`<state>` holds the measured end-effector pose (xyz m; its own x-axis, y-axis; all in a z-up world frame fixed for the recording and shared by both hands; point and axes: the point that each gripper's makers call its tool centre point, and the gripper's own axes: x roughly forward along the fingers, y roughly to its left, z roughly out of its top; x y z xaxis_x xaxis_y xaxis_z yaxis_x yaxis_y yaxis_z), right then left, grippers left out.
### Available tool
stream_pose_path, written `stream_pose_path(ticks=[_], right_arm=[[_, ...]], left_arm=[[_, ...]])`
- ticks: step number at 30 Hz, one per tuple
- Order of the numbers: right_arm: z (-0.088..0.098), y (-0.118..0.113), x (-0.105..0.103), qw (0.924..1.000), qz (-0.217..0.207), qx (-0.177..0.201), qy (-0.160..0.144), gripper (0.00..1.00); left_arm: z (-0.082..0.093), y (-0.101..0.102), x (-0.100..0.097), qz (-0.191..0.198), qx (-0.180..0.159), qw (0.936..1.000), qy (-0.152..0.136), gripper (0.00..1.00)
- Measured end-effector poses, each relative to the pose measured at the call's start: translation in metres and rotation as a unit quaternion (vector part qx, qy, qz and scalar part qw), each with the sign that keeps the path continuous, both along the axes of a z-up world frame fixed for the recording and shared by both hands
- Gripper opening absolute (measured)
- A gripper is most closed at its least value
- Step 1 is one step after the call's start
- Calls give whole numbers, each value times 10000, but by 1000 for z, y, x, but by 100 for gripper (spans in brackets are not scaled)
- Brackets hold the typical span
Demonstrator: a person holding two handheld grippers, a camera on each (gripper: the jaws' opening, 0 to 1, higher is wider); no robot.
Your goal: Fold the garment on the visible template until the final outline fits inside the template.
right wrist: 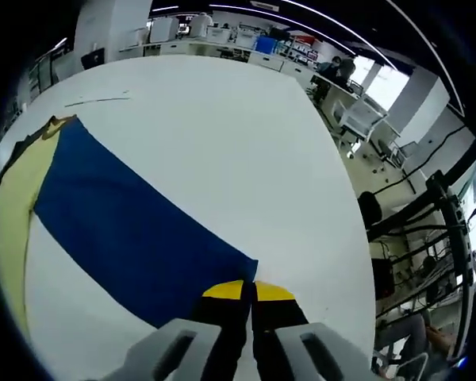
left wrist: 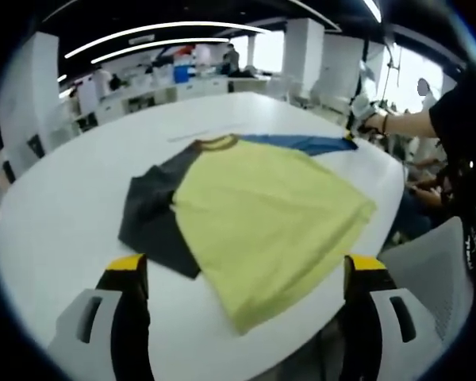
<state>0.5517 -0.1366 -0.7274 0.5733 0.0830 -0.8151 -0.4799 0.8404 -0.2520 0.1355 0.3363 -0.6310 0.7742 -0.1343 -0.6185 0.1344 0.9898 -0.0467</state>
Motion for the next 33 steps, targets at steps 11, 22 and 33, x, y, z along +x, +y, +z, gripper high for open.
stream_pose_path(ticks=[11, 22, 33], right_arm=[[13, 9, -2, 9998, -40, 179, 17, 0], [30, 48, -10, 9987, 129, 493, 35, 0], [46, 96, -26, 9958, 318, 830, 238, 0]], left_arm=[[1, -2, 2, -39, -66, 10000, -40, 99], [0, -2, 4, -103, -60, 9999, -29, 99], [-1, -1, 2, -106, -95, 9999, -34, 99]])
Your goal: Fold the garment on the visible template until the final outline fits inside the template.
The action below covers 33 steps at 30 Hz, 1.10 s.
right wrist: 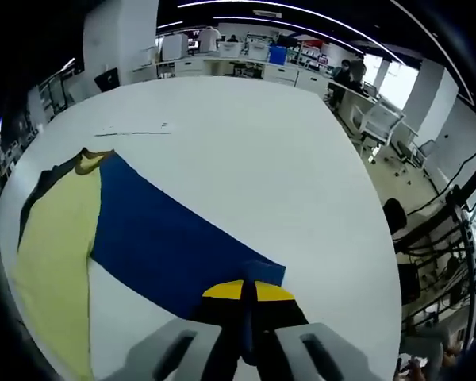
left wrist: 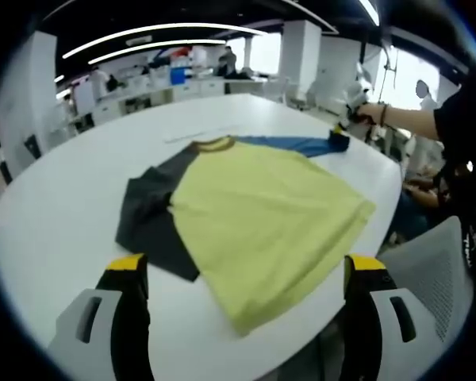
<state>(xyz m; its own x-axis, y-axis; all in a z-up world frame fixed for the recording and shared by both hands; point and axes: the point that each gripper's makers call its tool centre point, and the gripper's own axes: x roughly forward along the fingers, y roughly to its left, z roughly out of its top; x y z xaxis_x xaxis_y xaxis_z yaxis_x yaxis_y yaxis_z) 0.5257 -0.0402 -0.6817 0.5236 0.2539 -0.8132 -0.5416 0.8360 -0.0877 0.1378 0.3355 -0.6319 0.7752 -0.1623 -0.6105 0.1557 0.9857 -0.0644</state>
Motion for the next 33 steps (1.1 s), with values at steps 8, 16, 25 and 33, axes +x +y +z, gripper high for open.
stream_pose_path(ticks=[8, 16, 25, 33], right_arm=[[23, 46, -26, 9992, 339, 193, 19, 0], [42, 82, -33, 9968, 761, 230, -44, 0], [49, 115, -32, 9928, 1160, 310, -57, 0], [54, 141, -35, 9894, 1398, 381, -68, 0]], left_arm=[[1, 0, 0, -29, -3, 10000, -27, 99], [1, 3, -1, 31, -3, 10000, -45, 99], [1, 3, -3, 25, -52, 10000, -36, 99], [2, 2, -2, -29, -43, 10000, -39, 99]])
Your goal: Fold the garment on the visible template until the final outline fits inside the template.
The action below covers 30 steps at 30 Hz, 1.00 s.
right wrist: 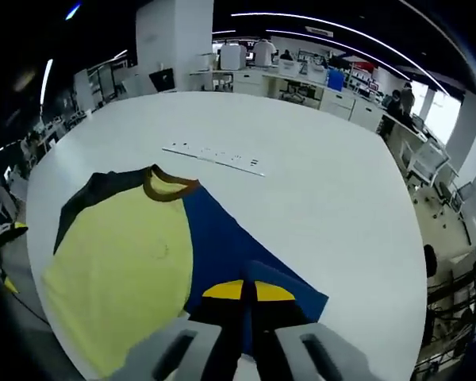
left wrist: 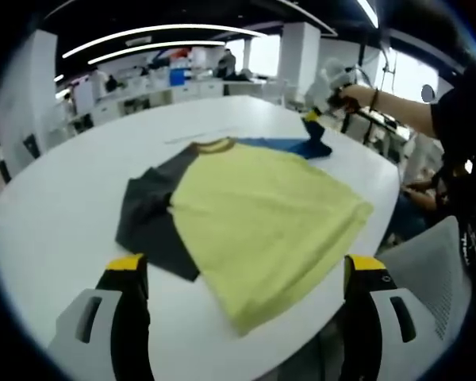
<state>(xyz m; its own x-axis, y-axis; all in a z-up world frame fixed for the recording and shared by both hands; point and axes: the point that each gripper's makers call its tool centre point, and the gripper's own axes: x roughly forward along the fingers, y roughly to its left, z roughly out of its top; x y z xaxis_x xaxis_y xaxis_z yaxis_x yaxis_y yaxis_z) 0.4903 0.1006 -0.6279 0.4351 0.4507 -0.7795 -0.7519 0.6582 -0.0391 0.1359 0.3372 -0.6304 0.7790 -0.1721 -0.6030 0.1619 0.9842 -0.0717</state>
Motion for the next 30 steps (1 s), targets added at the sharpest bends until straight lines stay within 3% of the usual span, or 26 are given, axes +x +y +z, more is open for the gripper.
stream_pose_path(ticks=[14, 22, 30], right_arm=[[16, 41, -12, 9994, 241, 257, -21, 0], [11, 68, -29, 9984, 541, 185, 30, 0], [17, 95, -43, 9967, 755, 310, 46, 0]], left_arm=[[0, 3, -2, 45, -14, 10000, -17, 99], [0, 1, 0, 7, -48, 10000, -17, 99], [-2, -2, 0, -46, -65, 10000, 10, 99]])
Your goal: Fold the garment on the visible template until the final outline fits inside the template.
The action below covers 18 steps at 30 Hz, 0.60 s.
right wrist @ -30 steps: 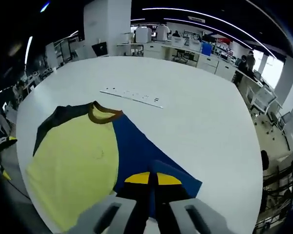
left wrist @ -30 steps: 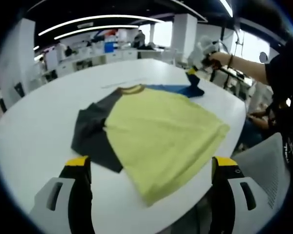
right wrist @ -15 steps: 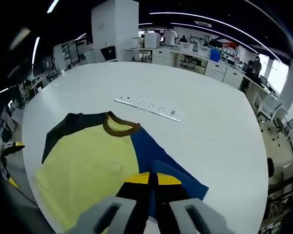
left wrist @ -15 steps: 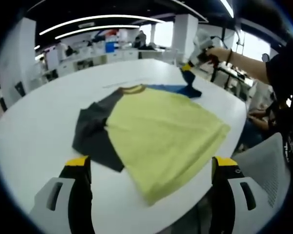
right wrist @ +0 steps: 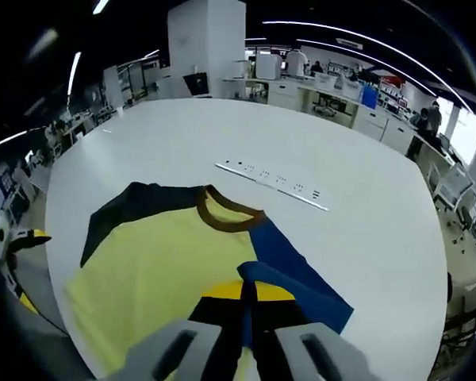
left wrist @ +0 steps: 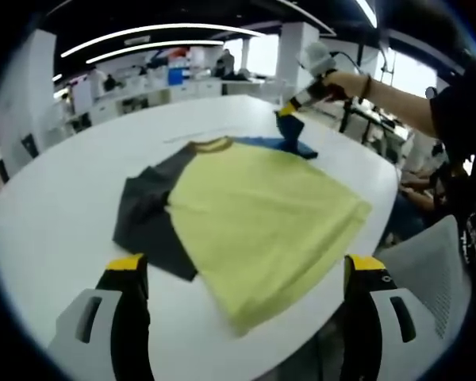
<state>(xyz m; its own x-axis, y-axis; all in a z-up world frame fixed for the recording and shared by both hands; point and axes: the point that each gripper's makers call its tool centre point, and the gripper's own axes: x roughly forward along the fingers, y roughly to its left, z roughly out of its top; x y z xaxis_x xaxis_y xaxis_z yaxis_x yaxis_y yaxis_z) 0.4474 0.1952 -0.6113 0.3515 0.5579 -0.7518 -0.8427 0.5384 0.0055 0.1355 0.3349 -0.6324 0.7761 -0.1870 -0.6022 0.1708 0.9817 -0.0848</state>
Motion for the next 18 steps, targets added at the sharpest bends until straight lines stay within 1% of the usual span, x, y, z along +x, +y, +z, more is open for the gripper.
stream_pose_path(ticks=[7, 18], right_arm=[[5, 21, -9, 9998, 113, 125, 43, 0], [11, 59, -28, 9990, 347, 266, 59, 0]], left_arm=[[0, -1, -1, -2, -2, 10000, 16, 99], [1, -4, 0, -19, -55, 10000, -2, 99]])
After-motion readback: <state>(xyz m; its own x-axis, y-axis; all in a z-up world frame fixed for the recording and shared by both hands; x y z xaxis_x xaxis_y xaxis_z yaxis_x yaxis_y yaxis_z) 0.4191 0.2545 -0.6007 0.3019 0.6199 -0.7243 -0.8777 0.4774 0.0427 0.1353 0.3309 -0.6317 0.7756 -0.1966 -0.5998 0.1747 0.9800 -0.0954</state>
